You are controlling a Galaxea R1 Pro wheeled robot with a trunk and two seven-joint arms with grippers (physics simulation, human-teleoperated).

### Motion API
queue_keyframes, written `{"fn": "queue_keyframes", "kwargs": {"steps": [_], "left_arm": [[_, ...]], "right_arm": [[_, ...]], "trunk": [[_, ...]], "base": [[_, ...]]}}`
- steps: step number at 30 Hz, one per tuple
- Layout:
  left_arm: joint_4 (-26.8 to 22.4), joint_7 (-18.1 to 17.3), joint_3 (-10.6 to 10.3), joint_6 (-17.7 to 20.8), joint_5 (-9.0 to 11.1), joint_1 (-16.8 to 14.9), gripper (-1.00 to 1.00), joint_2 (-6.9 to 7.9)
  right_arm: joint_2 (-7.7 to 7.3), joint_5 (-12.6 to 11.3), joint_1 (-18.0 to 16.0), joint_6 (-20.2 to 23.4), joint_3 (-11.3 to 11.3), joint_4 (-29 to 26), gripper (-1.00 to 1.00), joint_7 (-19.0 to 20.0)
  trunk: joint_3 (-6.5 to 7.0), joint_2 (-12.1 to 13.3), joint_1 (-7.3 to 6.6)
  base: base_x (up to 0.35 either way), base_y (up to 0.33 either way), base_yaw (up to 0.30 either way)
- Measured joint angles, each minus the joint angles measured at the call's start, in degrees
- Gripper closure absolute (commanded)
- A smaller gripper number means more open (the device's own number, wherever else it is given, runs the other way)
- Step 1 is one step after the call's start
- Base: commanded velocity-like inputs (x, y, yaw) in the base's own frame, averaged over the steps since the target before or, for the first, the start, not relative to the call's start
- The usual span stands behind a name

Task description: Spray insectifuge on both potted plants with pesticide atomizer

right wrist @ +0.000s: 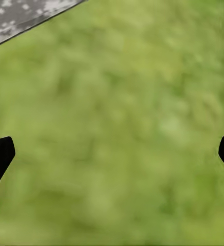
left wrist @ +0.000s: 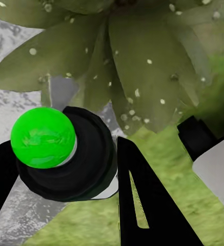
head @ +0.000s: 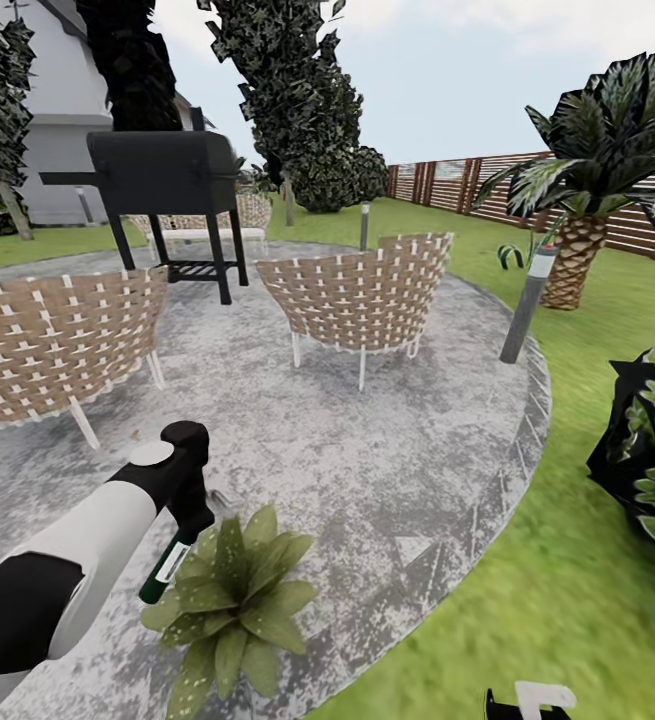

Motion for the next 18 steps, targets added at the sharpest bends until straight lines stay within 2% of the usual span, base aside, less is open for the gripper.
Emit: {"fn": "queue_keyframes", "kwargs": {"steps": [5,13,18], "left_arm": [[0.0,0.0,0.0,0.0,0.0,0.0,1.00,0.04],[0.0,0.0,0.0,0.0,0.0,0.0,1.00,-0.03],[0.0,0.0,0.0,0.0,0.0,-0.1,1.00,-0.16]], "right_arm": [[0.03,0.0,0.0,0.1,0.1,0.0,-1.00,-0.1],[0.09,0.0,0.0,0.1,0.1,0.1,-1.00,-0.1],[0.09,0.0,0.0,0.1,0.1,0.1,-1.00,-0.1]], "trunk": [[0.00,0.0,0.00],[0.00,0.0,0.00],[0.00,0.0,-0.01]], "base": [[0.001,-0.284,0.043],[0.000,-0.286,0.258],[0.049,-0.286,0.063]]}}
